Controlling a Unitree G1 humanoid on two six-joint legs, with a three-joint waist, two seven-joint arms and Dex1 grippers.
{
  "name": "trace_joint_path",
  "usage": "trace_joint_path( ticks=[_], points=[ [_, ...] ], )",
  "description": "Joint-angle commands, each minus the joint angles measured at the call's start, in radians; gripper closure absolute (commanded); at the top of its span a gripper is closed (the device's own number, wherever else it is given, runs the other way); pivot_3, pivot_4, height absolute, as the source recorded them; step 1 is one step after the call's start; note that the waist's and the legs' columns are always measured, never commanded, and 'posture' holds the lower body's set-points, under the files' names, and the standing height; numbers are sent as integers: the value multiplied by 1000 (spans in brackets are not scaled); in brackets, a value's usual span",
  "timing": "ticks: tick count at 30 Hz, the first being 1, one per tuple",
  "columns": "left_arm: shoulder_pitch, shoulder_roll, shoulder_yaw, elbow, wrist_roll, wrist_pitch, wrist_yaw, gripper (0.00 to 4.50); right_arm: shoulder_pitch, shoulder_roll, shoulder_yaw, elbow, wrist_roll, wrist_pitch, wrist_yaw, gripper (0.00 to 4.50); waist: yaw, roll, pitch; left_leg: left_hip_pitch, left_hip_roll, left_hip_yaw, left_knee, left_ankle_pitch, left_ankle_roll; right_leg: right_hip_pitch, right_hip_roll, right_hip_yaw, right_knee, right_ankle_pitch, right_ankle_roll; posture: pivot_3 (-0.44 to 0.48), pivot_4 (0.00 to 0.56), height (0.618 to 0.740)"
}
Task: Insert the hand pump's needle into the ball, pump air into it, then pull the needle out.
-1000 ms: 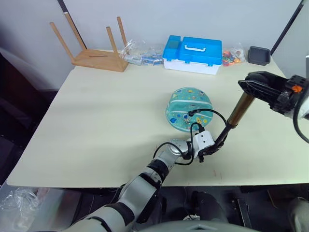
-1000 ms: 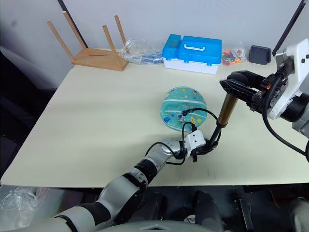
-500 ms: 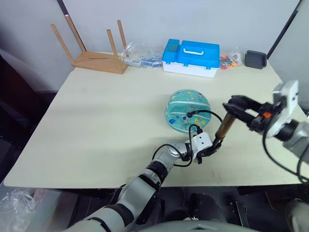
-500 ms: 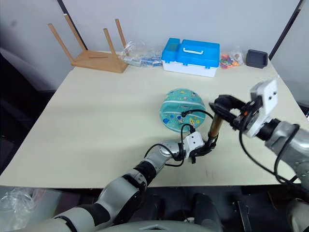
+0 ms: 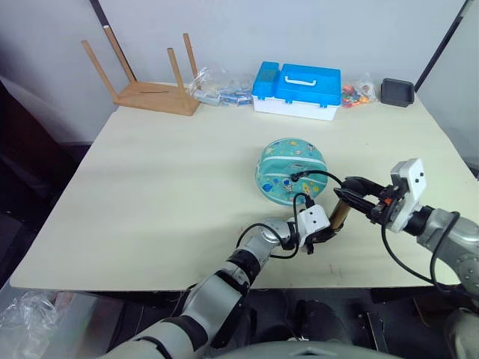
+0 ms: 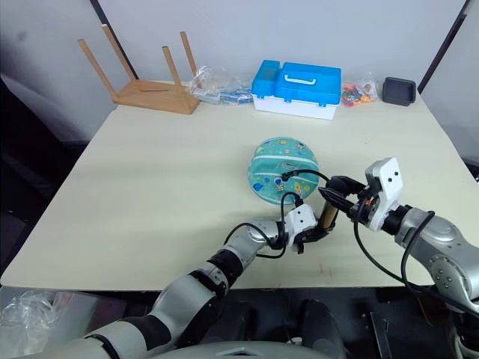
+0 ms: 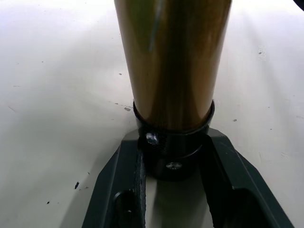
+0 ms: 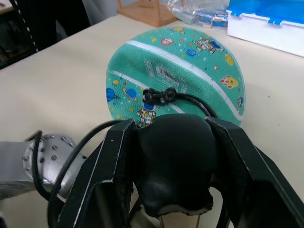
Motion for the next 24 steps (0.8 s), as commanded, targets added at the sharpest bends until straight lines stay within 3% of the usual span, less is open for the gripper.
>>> trace_joint_path(
  ticks=[1,6,12,24],
  points=[
    [31,11,-28,61,41,33,-27,3426,-120,-67,-209,-96,152,43,-71,2687,1,2,3,-1,0,0,0,0,0,-1,0,0,0,2,-3,0,150,740],
    [30,11,-28,63,40,30,-31,3426,-237,-188,-365,-87,368,135,-146,2687,3,4,6,-10,-1,-1,1,0,0,-8,0,-1,0,3,-3,0,150,740],
    [29,10,-26,64,39,30,-32,3426,-229,-244,-402,-74,434,181,-151,2687,4,3,7,-11,-2,-1,1,0,0,-8,-2,-1,-1,3,-3,0,150,740],
    [43,8,-28,52,38,35,-28,3426,43,2,-57,-34,66,32,-36,2688,-1,-8,-4,-6,-1,-1,1,0,0,-5,0,-1,1,2,-3,0,150,740]
  ],
)
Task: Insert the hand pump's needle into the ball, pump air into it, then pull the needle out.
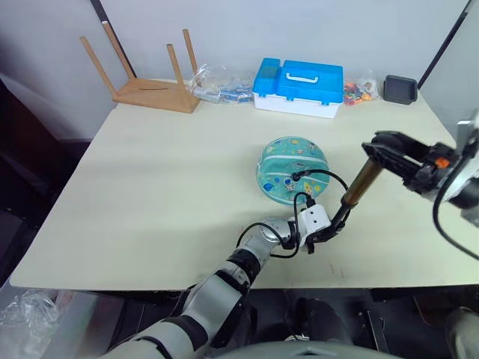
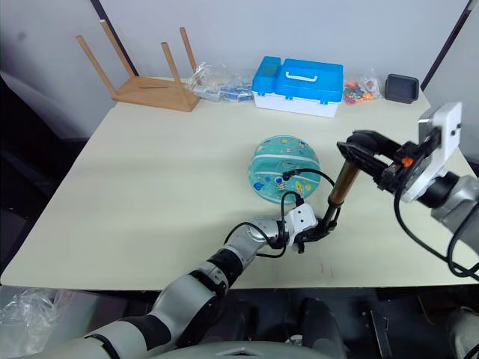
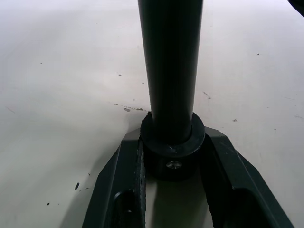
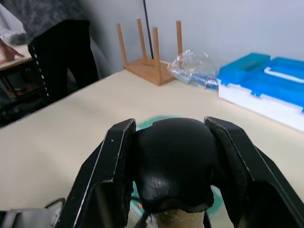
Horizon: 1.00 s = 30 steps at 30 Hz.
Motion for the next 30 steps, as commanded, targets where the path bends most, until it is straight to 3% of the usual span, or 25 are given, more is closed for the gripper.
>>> trace_joint_path(
  ticks=[1,6,12,16,22,27,30],
  points=[
    [41,8,-28,51,38,37,-22,3426,85,45,129,85,-160,-38,51,2688,-1,-2,-2,1,0,0,0,0,0,1,1,0,0,0,0,0,150,740],
    [44,10,-26,45,36,40,-24,3427,137,107,233,179,-311,-130,117,2688,-3,-4,-4,11,1,1,-2,0,0,8,1,1,0,-3,4,0,150,740],
    [43,10,-26,45,37,43,-21,3427,127,108,222,163,-364,-155,145,2688,-2,-1,-6,13,3,0,-2,0,0,10,3,0,0,-4,4,0,150,740],
    [40,9,-26,49,37,41,-21,3427,14,36,20,25,-173,-50,67,2688,1,4,-2,11,1,0,-1,0,0,10,1,0,-1,-3,4,0,150,740],
    [37,8,-26,54,37,36,-26,3429,-145,-117,-186,-28,125,84,-56,2688,4,11,6,1,-1,1,-1,0,0,1,-2,1,-1,0,0,0,150,740],
    [34,8,-25,58,37,32,-31,3429,-237,-237,-275,8,330,150,-150,2688,6,11,8,-5,-4,0,0,0,0,-4,-5,-1,-1,0,1,0,150,740],
    [32,6,-22,60,35,34,-29,3430,-209,-226,-260,3,362,154,-180,2688,7,8,9,-5,-4,0,0,0,0,-4,-6,-1,-1,0,1,0,150,740]
  ],
)
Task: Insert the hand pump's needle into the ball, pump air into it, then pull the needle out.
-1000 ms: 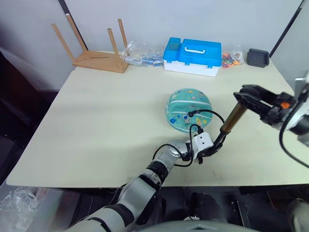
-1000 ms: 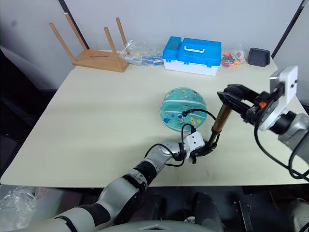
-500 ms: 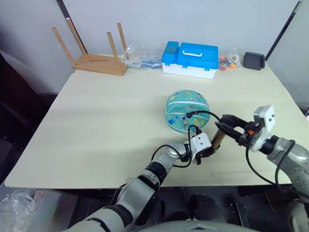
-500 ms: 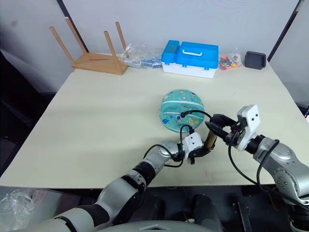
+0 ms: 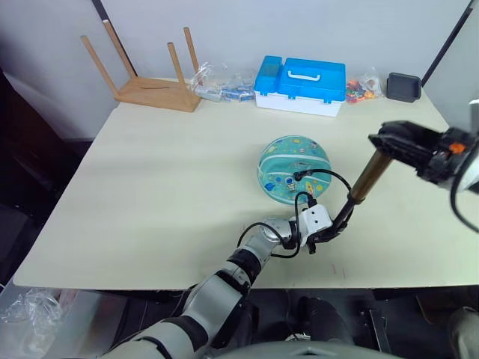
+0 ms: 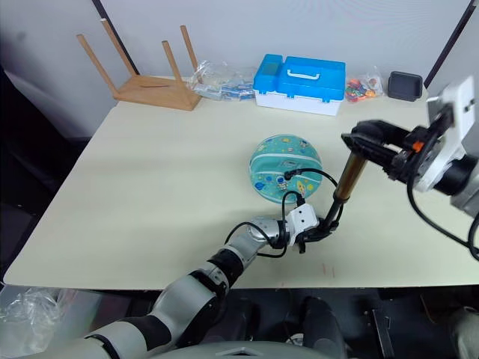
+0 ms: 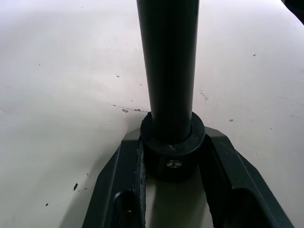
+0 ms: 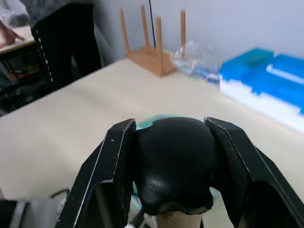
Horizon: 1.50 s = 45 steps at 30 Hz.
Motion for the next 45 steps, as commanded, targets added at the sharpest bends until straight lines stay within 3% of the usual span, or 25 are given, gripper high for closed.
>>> trace_joint_path(
  ticks=[1,11,16,22,29,33,39,45],
  points=[
    [34,7,-22,74,37,45,-11,3430,-1,7,-97,-27,19,-47,-32,2688,1,-1,1,0,0,0,0,0,0,0,0,0,0,0,0,0,150,740],
    [40,12,-23,66,37,45,-8,3430,310,270,186,0,-401,-247,125,2688,-6,-12,-9,5,0,-1,1,0,0,4,1,-1,2,-1,1,0,150,740],
    [45,12,-23,61,36,45,-5,3430,362,364,301,109,-571,-376,242,2688,-10,-11,-10,18,2,-1,-1,0,0,15,2,-1,2,-5,7,0,150,740],
    [45,16,-22,58,36,46,-5,3430,361,420,391,202,-700,-463,324,2731,-10,-10,-11,19,3,-1,-1,0,0,16,3,-1,1,-5,7,0,150,740],
    [36,23,-15,62,31,44,-9,3430,214,389,211,53,-505,-386,272,2732,-9,-3,-6,18,2,-1,-1,0,0,15,2,-1,1,-5,7,0,150,740],
    [35,21,-13,65,31,43,-12,3431,128,292,83,-22,-333,-292,210,2732,-9,3,-1,14,0,-1,-1,0,0,12,0,0,2,-5,7,0,150,740],
    [36,17,-7,66,37,42,-17,3431,19,143,-72,-7,-75,-191,125,2732,-7,1,2,6,-3,-1,0,0,0,6,-2,0,1,-2,3,0,150,740],
    [36,7,-4,67,35,44,-11,3431,101,156,6,-13,-146,-169,137,2732,-6,-2,1,2,-3,-2,0,0,1,3,-3,-1,1,-2,3,0,150,740]
  ],
)
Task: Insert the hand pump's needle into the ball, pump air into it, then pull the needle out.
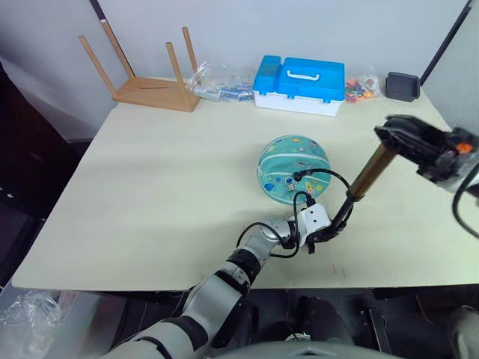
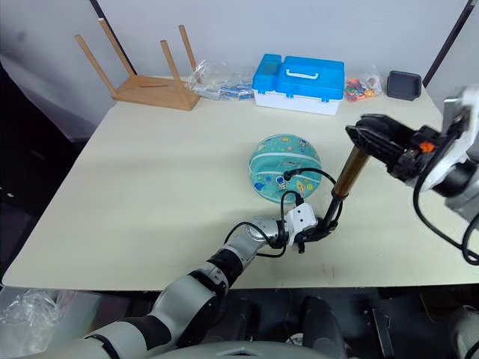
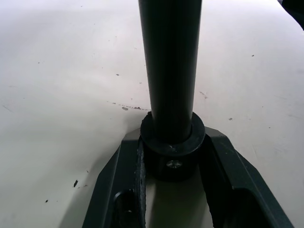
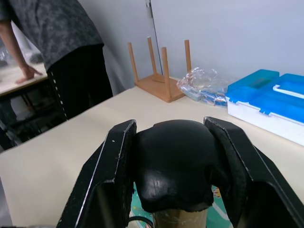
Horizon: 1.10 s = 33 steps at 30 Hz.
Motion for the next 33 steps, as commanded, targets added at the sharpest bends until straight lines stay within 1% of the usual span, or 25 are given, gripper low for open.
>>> trace_joint_path(
  ticks=[1,6,8,13,18,21,23,26,27,29,33],
  points=[
    [35,6,-22,61,34,42,-1,3431,62,46,29,-24,-102,-50,25,2732,0,-2,-1,0,0,0,0,0,0,0,0,0,0,0,0,0,150,740],
    [39,9,-21,57,33,43,0,3431,183,134,174,32,-309,-141,122,2732,-3,-5,-5,3,0,0,0,0,0,2,1,0,1,0,1,0,150,740],
    [41,10,-21,54,33,43,0,3431,203,164,223,63,-368,-173,150,2732,-3,-7,-6,10,1,0,0,0,0,8,1,0,1,-3,4,0,150,740],
    [48,11,-21,48,33,44,3,3431,215,224,365,168,-531,-233,201,2732,-4,-7,-8,16,3,0,-1,0,0,12,3,0,1,-4,5,0,150,740],
    [50,11,-20,46,32,48,6,3432,232,283,408,230,-605,-273,222,2732,-4,-10,-13,16,3,-1,-1,0,0,13,4,0,1,-4,5,0,150,740],
    [49,11,-19,48,32,50,6,3432,234,292,388,208,-605,-273,228,2732,-5,-8,-13,16,3,0,-1,0,0,12,3,0,1,-4,5,0,150,740],
    [46,12,-19,52,33,50,6,3432,211,276,330,143,-559,-255,217,2732,-4,-8,-13,16,2,0,-1,0,0,12,3,0,1,-4,5,0,150,740],
    [43,12,-19,60,34,49,6,3432,146,236,220,54,-453,-203,182,2732,-3,-5,-11,15,2,-1,-1,0,0,12,2,0,1,-3,5,0,150,740],
    [42,11,-20,62,35,49,6,3432,117,209,174,25,-401,-176,166,2732,-3,-4,-10,14,2,0,-1,0,0,11,2,0,1,-3,5,0,150,740],
    [41,10,-22,67,37,48,4,3432,61,158,89,-13,-295,-130,130,2732,-2,2,-4,13,1,0,-1,0,0,11,1,0,1,-3,5,0,150,740],
    [40,9,-26,71,40,44,2,3432,-36,47,-45,-32,-108,-60,63,2733,-1,2,-2,7,0,0,-1,0,0,5,0,0,1,-2,3,0,150,740]
  ],
)
